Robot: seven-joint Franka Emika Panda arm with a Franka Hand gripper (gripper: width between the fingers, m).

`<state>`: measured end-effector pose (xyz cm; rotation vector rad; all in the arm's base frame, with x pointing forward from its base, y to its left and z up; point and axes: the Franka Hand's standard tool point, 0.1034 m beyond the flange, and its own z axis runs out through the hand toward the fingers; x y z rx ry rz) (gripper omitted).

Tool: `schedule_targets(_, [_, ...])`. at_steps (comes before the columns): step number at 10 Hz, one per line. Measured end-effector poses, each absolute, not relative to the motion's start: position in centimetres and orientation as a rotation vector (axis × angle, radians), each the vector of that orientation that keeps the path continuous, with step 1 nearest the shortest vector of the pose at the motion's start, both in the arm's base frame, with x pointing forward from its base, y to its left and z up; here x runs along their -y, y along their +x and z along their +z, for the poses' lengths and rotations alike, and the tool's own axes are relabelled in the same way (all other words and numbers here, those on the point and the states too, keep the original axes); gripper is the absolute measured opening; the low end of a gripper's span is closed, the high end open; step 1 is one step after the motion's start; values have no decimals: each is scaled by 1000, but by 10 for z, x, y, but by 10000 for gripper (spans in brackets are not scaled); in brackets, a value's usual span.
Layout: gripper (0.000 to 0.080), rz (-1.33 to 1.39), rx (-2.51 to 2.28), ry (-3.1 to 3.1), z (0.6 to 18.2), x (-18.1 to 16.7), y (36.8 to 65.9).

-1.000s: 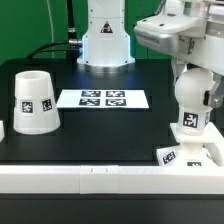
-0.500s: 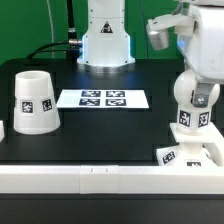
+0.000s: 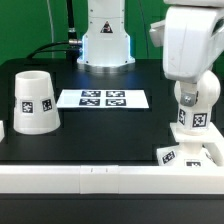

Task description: Assemble lamp

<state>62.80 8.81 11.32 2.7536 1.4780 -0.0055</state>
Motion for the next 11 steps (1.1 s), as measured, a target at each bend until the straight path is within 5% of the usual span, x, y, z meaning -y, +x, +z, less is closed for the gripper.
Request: schedule_targets(11, [578,48,-153,3189,113,-89,631])
